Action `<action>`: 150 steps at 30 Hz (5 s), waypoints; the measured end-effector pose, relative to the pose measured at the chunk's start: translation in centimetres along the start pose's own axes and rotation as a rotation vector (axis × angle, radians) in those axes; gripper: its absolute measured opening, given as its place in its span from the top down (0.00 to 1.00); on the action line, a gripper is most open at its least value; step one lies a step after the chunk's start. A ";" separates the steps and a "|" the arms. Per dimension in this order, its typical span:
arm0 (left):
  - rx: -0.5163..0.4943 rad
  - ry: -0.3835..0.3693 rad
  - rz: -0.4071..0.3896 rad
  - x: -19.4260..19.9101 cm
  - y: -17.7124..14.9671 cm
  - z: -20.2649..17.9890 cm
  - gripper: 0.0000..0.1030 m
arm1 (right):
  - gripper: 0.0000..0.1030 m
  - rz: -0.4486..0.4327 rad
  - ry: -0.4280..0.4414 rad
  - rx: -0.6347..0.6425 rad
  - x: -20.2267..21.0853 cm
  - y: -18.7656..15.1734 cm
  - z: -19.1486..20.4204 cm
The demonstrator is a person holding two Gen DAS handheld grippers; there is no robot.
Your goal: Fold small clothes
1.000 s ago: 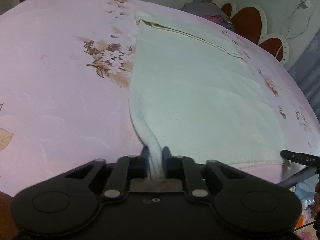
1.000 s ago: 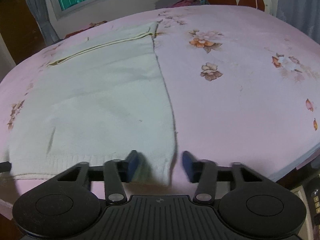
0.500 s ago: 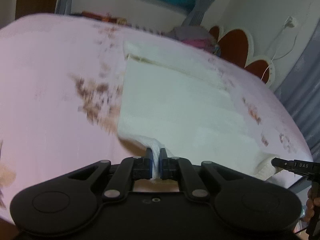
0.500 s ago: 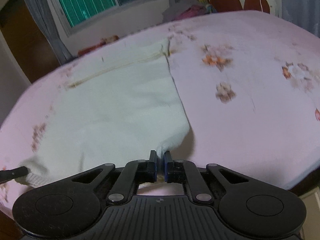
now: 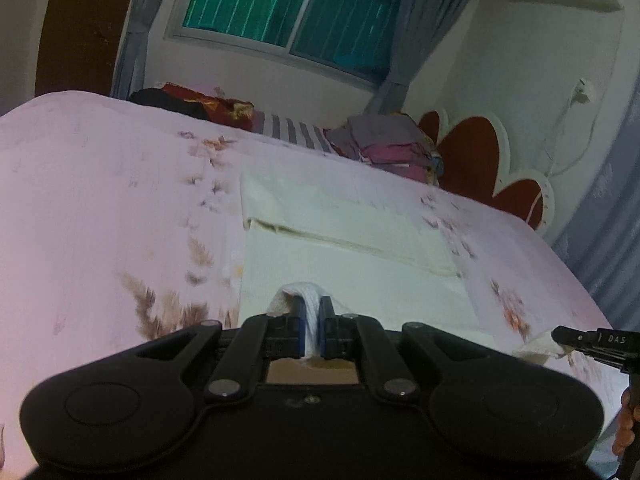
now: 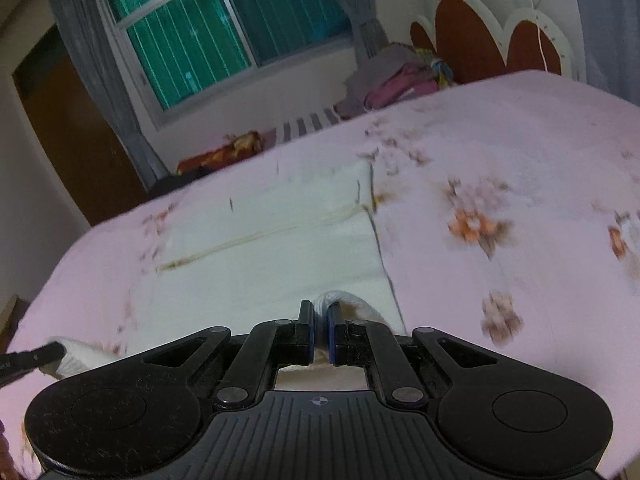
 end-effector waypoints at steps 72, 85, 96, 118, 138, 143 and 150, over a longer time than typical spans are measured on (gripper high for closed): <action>0.007 0.235 0.214 -29.5 19.3 5.0 0.97 | 0.74 0.171 -0.066 0.074 -30.3 23.6 -5.5; 0.006 0.251 0.121 -28.3 20.1 4.3 0.97 | 0.93 0.151 -0.066 0.130 -31.0 24.2 -5.1; 0.012 0.252 0.137 -28.7 19.8 4.6 0.97 | 0.56 0.197 -0.032 0.114 -31.7 24.1 -5.5; -0.029 0.363 0.135 -29.7 19.1 4.9 0.86 | 0.93 0.163 -0.059 0.089 -32.4 24.3 -5.4; -0.115 0.283 0.152 -25.0 16.3 -0.4 0.65 | 0.55 0.127 -0.015 0.170 -26.9 20.6 0.1; -0.132 0.263 0.183 -25.5 14.8 -1.8 0.63 | 0.55 0.145 0.017 0.216 -26.8 19.0 2.9; -0.156 0.300 0.218 -25.7 12.6 -1.3 0.62 | 0.55 0.187 0.032 0.259 -27.2 16.1 4.3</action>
Point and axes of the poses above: each gripper's, at about its wrist camera, not at the fingertips, and x roughly against the way its jaws point, z to its left, y to its top, the point moved 8 cm from there along -x, roughly the way its jaws point, and after that the axes turned 13 degrees about z, right-handed, at the moved point
